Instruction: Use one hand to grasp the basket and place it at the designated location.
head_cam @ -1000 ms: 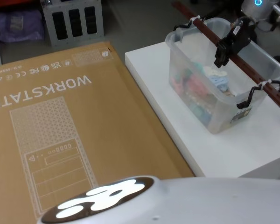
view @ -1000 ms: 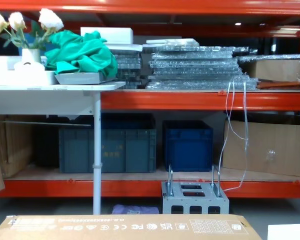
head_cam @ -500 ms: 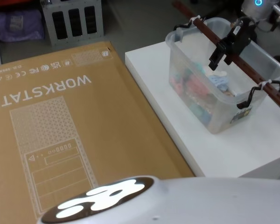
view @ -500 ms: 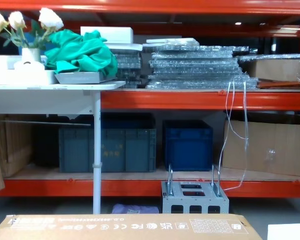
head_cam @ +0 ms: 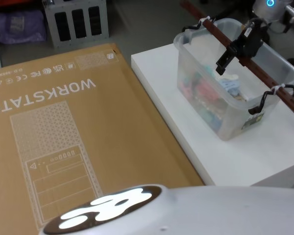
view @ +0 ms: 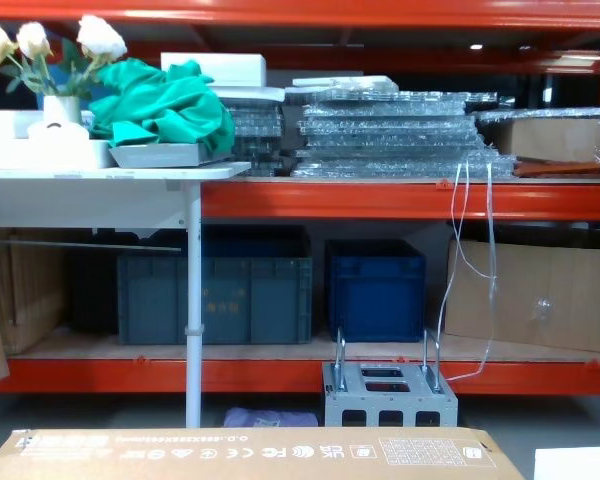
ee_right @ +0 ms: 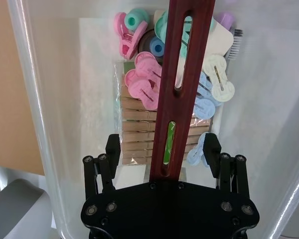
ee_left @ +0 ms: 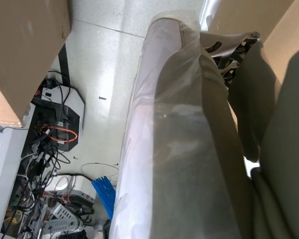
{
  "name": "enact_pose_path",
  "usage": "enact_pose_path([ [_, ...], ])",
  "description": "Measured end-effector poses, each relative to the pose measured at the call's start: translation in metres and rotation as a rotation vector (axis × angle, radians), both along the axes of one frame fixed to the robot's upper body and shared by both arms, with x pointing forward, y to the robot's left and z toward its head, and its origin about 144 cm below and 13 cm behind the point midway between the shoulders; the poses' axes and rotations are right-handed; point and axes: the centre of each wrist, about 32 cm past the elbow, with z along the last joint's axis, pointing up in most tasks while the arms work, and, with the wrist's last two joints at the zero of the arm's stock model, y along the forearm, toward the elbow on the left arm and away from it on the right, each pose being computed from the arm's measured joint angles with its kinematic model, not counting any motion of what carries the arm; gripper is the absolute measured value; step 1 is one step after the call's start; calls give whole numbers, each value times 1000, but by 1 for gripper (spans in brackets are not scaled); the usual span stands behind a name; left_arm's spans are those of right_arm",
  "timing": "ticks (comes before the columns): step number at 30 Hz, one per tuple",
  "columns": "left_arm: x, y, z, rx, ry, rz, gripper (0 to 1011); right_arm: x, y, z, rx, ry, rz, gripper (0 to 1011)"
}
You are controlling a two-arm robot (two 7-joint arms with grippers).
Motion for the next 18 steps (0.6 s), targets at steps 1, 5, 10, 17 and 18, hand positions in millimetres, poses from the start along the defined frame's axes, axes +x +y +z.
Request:
enact_pose_path([
  [1,0,0,0,0,0,0,0,0,2,0,-3,-1,2,1000],
  [5,0,0,0,0,0,0,0,-2,8,2,-8,-5,11,1000],
  [10,0,0,0,0,0,0,0,-4,11,3,-10,-9,16,1000],
  [17,0,0,0,0,0,0,0,-8,14,6,-13,-17,17,1000],
  [18,0,0,0,0,0,0,0,-11,14,8,-15,-22,17,1000],
])
